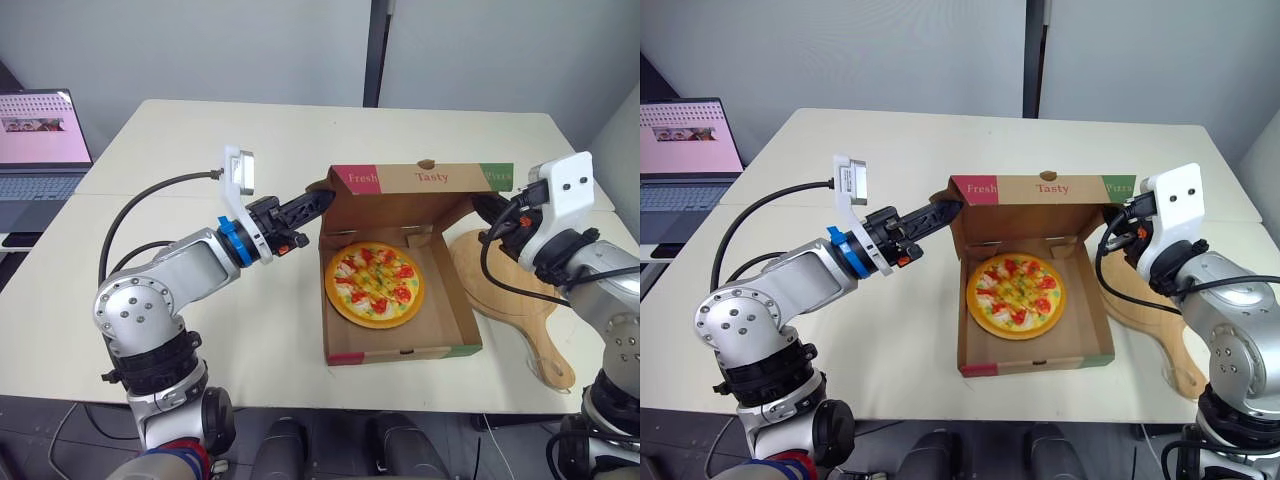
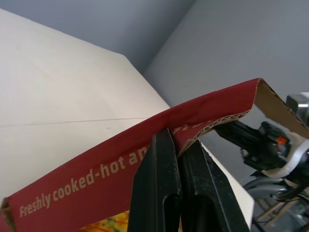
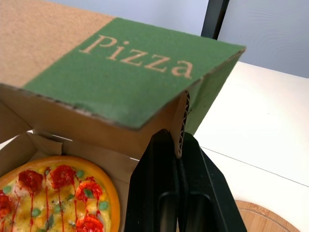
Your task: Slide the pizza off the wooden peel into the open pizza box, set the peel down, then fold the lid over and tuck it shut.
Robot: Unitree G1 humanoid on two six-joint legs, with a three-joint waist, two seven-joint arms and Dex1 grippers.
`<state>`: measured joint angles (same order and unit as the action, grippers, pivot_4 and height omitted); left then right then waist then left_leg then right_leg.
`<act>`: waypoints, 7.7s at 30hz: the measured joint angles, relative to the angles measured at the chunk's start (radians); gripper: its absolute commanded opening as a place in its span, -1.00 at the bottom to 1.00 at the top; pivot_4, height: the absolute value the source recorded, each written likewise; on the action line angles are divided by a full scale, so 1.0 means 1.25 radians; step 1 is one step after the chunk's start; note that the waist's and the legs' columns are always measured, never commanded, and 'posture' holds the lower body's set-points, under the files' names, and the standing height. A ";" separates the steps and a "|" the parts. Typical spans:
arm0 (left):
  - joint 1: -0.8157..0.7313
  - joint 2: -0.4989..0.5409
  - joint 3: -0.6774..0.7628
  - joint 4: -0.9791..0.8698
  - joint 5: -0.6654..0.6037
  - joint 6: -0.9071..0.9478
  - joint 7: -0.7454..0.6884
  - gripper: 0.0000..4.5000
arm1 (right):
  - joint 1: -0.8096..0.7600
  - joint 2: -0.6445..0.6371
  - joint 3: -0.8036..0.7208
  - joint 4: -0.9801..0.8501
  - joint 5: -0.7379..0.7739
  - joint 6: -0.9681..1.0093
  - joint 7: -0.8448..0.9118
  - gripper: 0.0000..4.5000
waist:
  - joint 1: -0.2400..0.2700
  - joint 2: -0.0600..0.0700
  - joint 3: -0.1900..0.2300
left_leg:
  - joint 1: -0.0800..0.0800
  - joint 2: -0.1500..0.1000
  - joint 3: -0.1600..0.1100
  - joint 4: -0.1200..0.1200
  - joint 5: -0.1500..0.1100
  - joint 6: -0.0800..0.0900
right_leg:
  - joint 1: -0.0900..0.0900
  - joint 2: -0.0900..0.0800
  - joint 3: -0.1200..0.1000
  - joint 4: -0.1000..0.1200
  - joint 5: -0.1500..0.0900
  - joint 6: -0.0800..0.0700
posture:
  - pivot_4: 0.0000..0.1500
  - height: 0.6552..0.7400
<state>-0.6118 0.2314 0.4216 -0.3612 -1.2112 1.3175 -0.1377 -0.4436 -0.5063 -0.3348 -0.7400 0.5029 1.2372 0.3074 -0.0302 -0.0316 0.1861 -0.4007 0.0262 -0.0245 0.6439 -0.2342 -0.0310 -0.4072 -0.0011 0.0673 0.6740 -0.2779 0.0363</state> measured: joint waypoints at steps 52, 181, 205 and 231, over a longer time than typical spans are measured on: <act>-0.095 0.172 -0.233 0.218 0.358 -0.387 -0.302 -1.00 | 0.498 -0.248 0.130 0.184 -0.131 -0.500 0.328 -0.99 | -0.001 0.000 0.000 | -0.001 0.000 0.001 -0.002 0.000 0.000 | 0.001 0.001 0.001 -0.009 0.002 0.003 | 1.00 0.78; 0.309 0.248 0.014 -0.176 0.040 -0.173 -0.030 -1.00 | 0.306 0.205 0.011 -0.223 0.223 0.119 -0.107 0.56 | -0.009 0.000 -0.002 | 0.000 0.002 0.001 -0.001 0.000 0.000 | 0.001 0.001 0.001 -0.008 0.004 0.001 | 1.00 0.78; 0.409 0.300 -0.045 -0.180 0.080 -0.295 -0.095 -0.91 | 0.033 -0.132 0.039 0.064 0.402 -0.019 0.080 -0.99 | -0.003 0.000 -0.002 | 0.000 0.002 0.003 -0.001 0.000 0.000 | 0.001 0.002 0.003 -0.009 0.004 0.001 | 1.00 0.78; -0.071 0.523 -0.406 0.137 0.266 -0.322 -0.734 -0.99 | 0.088 -0.165 0.155 0.059 0.342 -0.130 0.106 -1.00 | 0.002 0.000 0.000 | -0.007 0.000 0.001 -0.001 -0.001 0.001 | -0.003 0.001 0.000 -0.010 0.003 0.003 | 1.00 0.78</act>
<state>-0.7002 0.8853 -0.0855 -0.1899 -0.8783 0.9152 -1.0555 -0.3342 -0.7126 -0.1414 -0.6669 0.9302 1.0751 0.4400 -0.0281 -0.0313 0.1861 -0.4090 0.0268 -0.0236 0.6428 -0.2348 -0.0298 -0.4108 -0.0004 0.0668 0.6616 -0.2745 0.0395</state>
